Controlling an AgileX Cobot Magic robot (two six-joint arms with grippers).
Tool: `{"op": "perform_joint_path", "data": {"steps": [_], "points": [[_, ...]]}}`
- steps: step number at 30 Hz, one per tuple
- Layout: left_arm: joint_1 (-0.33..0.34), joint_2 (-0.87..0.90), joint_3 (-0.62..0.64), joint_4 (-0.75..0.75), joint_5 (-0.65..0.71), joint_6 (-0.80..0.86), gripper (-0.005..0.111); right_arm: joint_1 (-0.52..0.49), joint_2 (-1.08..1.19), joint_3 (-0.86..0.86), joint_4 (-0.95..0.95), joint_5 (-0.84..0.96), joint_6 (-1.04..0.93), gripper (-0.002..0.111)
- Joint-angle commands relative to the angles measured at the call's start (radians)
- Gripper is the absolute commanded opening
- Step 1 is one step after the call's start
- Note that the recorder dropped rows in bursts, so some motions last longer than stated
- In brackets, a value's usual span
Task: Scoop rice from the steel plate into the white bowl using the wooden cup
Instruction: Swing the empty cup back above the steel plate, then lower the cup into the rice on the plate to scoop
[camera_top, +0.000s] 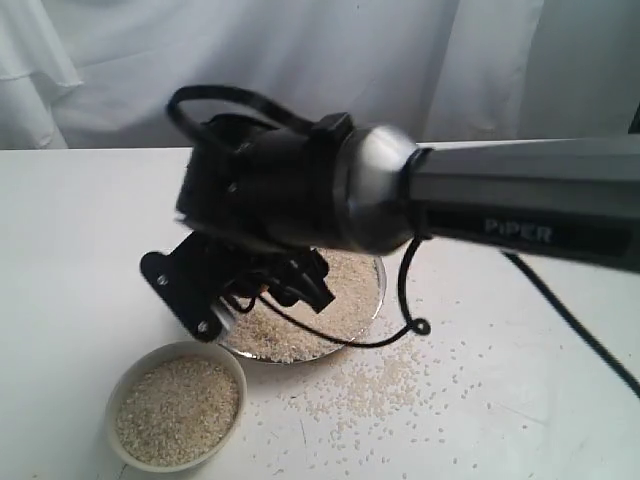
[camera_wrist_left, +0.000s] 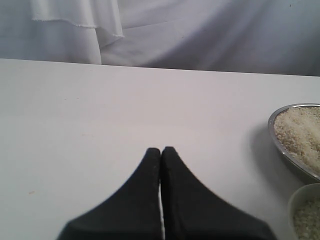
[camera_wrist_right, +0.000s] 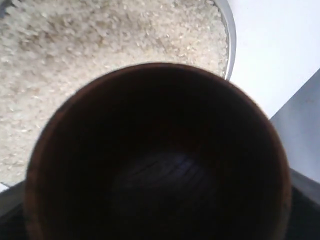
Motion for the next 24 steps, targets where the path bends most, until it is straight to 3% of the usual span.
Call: {"op": "perform_joint_path", "data": {"steps": [1, 10, 24], "points": [[0.002, -0.004, 0.005, -0.002, -0.015, 0.000, 0.000, -0.129, -0.015, -0.002, 0.149, -0.097, -0.131, 0.000], [0.002, -0.004, 0.005, -0.002, -0.015, 0.000, 0.000, -0.327, 0.058, -0.124, 0.385, -0.074, -0.380, 0.000], [0.002, -0.004, 0.005, -0.002, -0.015, 0.000, 0.000, -0.308, 0.215, -0.245, 0.135, -0.203, -0.489, 0.000]]}}
